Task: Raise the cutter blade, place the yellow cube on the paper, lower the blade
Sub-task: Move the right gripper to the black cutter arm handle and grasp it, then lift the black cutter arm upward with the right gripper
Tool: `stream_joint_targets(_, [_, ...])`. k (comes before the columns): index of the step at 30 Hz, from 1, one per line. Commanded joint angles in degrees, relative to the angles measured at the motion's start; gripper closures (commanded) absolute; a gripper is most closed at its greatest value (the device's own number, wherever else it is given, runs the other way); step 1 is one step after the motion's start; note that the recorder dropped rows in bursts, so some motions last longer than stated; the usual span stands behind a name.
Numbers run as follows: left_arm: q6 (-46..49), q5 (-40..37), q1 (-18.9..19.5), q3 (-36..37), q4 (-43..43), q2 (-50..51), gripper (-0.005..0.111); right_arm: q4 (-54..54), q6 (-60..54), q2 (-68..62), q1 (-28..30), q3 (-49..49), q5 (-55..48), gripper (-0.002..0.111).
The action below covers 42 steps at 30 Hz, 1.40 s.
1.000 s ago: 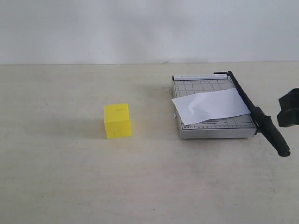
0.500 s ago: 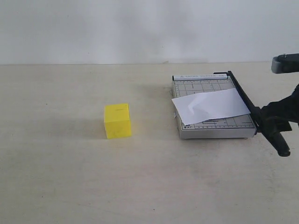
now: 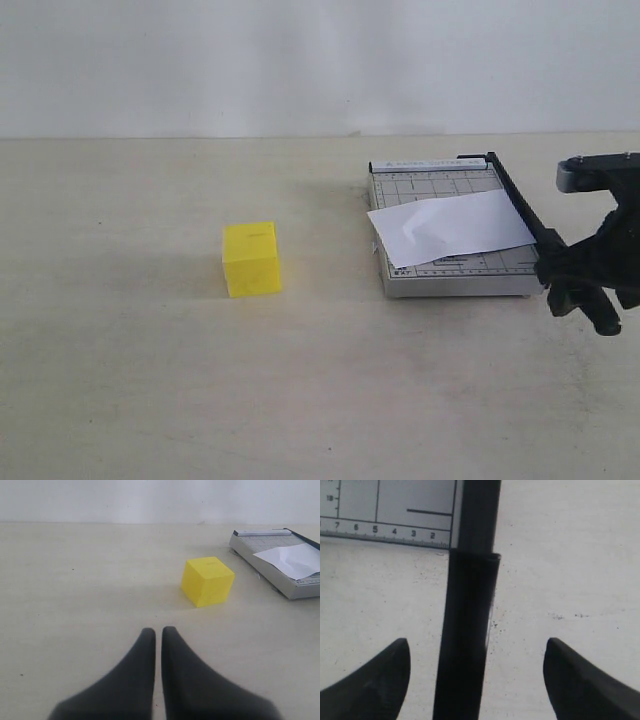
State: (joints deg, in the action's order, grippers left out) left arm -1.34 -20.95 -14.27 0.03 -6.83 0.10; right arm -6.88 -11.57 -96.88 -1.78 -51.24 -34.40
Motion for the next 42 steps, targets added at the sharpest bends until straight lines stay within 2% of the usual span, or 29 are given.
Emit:
stream_joint_targets(1, [0.1,0.2,-0.1,0.0,-0.3,-0.1,0.102,-0.4,-1.5,-1.3,-0.1,-0.2,0.5,0.039])
stream_joint_targets(3, [0.1,0.2,-0.1,0.0,-0.3,-0.1,0.102,-0.5,-1.9,-1.8,-0.1,-0.2,0.3,0.042])
stream_joint_targets(6, [0.1,0.2,-0.1,0.0,-0.3,-0.1,0.102,-0.5,-2.0,-2.1,-0.1,-0.2,0.1,0.058])
stream_joint_targets(12, [0.1,0.2,-0.1,0.0,-0.3,-0.1,0.102,-2.4,-2.0,-1.8,-0.1,-0.2,-0.6,0.109])
stream_joint_targets(19, [0.1,0.2,-0.1,0.0,-0.3,-0.1,0.102,-12.1,-8.9,2.6,-0.1,-1.5,0.1,0.108])
stream_joint_targets(28, [0.1,0.2,-0.1,0.0,-0.3,-0.1,0.102,-13.6,-10.0,7.6,-0.1,-9.7,-5.7,0.108])
stream_joint_targets(37, [0.1,0.2,-0.1,0.0,-0.3,-0.1,0.102,-18.9,-15.9,9.0,-0.1,-12.9,-9.2,0.108])
stream_joint_targets(40, [0.1,0.2,-0.1,0.0,-0.3,-0.1,0.102,-18.3,-15.8,8.5,-0.1,-12.7,-10.9,0.101])
stream_joint_targets(42, [0.1,0.2,-0.1,0.0,-0.3,-0.1,0.102,-18.3,-15.8,8.2,-0.1,-12.7,-12.0,0.086])
